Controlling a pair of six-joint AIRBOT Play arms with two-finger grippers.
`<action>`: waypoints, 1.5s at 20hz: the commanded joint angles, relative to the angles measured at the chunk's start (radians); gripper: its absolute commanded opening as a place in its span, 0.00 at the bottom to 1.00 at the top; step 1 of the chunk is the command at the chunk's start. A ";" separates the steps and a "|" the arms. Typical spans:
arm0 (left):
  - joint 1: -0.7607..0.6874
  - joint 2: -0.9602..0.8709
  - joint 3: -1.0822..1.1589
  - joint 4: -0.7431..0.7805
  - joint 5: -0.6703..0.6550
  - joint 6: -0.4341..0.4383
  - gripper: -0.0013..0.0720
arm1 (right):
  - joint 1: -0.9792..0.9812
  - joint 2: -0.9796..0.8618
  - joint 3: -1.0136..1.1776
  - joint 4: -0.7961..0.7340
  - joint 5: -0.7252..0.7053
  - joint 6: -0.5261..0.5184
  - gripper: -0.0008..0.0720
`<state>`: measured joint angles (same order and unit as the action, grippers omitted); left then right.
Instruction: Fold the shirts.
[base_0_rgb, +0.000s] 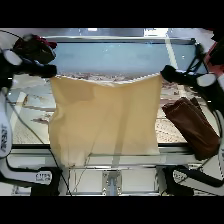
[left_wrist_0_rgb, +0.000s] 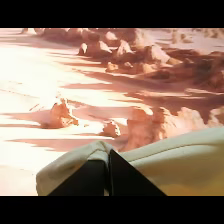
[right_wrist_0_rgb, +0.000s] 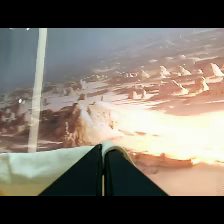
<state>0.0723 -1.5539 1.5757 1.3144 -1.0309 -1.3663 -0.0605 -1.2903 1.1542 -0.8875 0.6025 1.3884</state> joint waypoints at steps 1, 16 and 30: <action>-0.052 -0.192 -0.003 0.196 0.178 -0.119 0.03 | 0.041 -0.207 0.018 0.020 -0.214 0.000 0.05; -0.054 0.013 0.082 0.131 -0.299 -0.039 0.03 | -0.041 -0.112 0.163 -0.231 0.245 0.056 0.05; -0.060 0.165 -0.577 0.092 0.018 -0.184 0.04 | -0.010 -0.139 -0.139 -0.245 0.145 0.071 0.05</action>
<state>0.0120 -1.3998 1.0451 1.3945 -1.1088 -1.5036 -0.0719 -1.4132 1.0370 -1.1446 0.7616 1.4582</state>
